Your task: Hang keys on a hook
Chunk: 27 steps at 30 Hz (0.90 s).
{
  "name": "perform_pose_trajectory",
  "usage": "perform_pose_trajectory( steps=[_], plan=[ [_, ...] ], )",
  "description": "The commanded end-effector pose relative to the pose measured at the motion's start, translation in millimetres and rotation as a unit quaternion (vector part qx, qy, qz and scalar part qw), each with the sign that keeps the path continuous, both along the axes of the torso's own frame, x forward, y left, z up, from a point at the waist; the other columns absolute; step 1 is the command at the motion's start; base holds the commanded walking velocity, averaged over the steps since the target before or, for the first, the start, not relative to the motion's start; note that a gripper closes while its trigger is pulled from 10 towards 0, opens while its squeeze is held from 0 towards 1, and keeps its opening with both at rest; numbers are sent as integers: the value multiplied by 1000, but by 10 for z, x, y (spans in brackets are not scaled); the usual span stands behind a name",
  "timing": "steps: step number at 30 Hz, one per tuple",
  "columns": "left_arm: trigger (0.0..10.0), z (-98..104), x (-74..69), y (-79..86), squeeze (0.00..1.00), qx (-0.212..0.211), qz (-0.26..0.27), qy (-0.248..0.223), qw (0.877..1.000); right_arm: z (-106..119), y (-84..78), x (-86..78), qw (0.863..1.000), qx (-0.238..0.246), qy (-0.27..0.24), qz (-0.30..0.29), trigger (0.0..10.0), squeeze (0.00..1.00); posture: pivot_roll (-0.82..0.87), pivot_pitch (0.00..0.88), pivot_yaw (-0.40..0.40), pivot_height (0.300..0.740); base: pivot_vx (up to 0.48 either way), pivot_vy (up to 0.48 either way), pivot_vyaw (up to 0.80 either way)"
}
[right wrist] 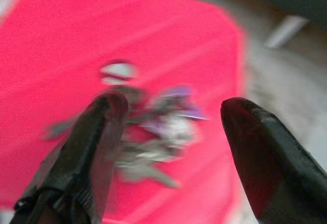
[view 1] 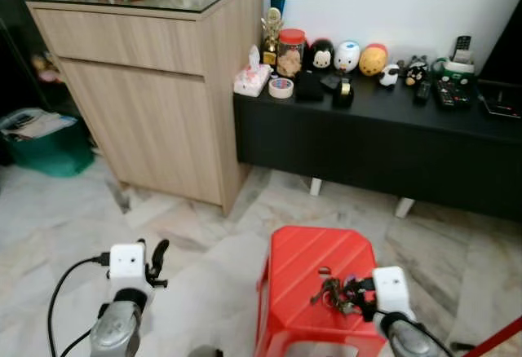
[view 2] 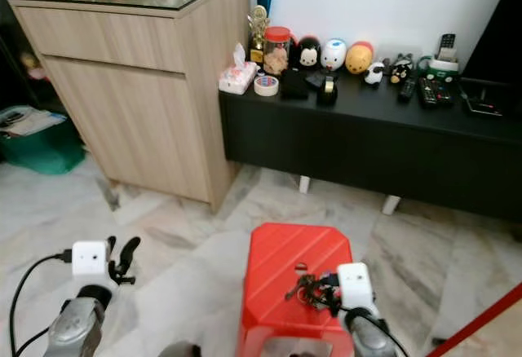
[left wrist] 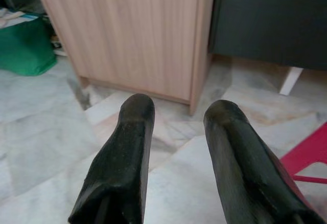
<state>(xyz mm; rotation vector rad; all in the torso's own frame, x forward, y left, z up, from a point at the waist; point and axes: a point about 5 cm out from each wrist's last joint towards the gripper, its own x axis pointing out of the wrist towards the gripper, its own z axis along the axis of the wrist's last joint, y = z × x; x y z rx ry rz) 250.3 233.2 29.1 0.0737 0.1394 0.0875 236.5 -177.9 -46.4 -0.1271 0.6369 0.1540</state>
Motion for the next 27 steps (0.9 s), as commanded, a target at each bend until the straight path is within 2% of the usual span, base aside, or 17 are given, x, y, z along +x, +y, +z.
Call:
perform_pose_trajectory(
  steps=[1,4,7,8,9,10,12,14,15,21,27],
  plan=[
    [10000,1,-15,30,0,1,5,2,1000,-25,-5,-22,1000,1,21,21,10000,0,58,0,-20,645,0,0,0],
    [10000,-8,-23,27,0,0,4,5,1000,-57,50,-35,996,-14,54,76,10000,0,56,0,-17,645,0,0,0],
    [10000,-10,-24,22,0,0,2,6,1000,-76,51,-48,994,-19,72,85,10000,0,57,0,-15,645,0,0,0],
    [10000,-10,-25,22,0,0,1,6,1000,-74,58,-46,994,-17,72,87,10000,561,61,0,-15,645,0,0,0],
    [10000,-10,-27,22,0,1,1,7,1000,-72,65,-42,994,-15,71,86,10000,976,64,0,-16,645,0,0,0],
    [10000,-10,-28,22,0,0,0,7,1000,-70,77,-31,993,-17,73,87,10000,1000,64,0,-16,645,0,0,0],
    [10000,-10,-32,25,0,1,0,8,1000,-73,82,-29,993,-20,77,87,10000,1000,68,0,-14,645,0,0,0],
    [10000,-11,-39,30,0,3,-1,9,1000,-72,83,-21,993,-33,77,87,10000,39,73,0,-14,645,0,0,0],
    [10000,-13,-43,35,0,3,-1,10,1000,-69,78,-12,993,-38,75,81,10000,0,73,0,-14,645,0,0,0],
    [10000,0,-68,63,0,9,-4,12,1000,-66,57,10,994,-44,80,51,10000,0,85,0,-1,645,0,0,0],
    [10000,6,-149,123,0,22,-10,19,1000,-60,119,31,995,-44,76,44,10000,0,97,0,30,645,0,0,0]
  ],
)
